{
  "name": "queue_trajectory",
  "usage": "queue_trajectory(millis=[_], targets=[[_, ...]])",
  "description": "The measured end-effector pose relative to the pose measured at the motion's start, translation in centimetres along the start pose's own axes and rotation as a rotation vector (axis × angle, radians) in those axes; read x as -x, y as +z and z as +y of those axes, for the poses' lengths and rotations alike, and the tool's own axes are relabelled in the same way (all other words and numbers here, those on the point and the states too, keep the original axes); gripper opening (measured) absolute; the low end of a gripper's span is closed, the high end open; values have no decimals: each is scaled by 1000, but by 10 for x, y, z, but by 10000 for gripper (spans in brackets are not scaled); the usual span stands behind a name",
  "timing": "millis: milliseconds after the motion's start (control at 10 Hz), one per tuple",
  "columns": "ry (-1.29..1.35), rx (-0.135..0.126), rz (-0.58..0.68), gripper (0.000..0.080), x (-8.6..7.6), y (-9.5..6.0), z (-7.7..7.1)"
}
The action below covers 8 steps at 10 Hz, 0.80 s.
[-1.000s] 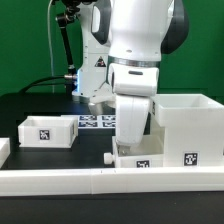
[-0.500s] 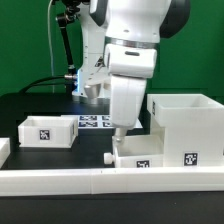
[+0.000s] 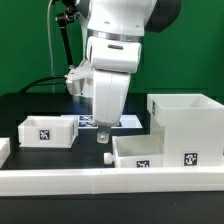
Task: Assemble drawer
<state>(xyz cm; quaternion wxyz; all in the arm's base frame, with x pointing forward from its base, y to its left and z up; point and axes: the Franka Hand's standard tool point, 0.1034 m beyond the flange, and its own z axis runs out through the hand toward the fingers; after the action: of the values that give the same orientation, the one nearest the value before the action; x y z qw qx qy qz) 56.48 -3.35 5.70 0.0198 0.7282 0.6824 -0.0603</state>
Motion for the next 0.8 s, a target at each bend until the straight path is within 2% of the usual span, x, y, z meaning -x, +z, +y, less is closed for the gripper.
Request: queue_trajectory(millis=[100,200,400,600,800], targets=[[0,-3,1,649,1,2,-1],[-31,-8,37,649,8,11,-1],[-18,-17,103,649,16,22,7],[-7,-15,194,649,12,33,20],[-7,-16,250,649,3,37,22]])
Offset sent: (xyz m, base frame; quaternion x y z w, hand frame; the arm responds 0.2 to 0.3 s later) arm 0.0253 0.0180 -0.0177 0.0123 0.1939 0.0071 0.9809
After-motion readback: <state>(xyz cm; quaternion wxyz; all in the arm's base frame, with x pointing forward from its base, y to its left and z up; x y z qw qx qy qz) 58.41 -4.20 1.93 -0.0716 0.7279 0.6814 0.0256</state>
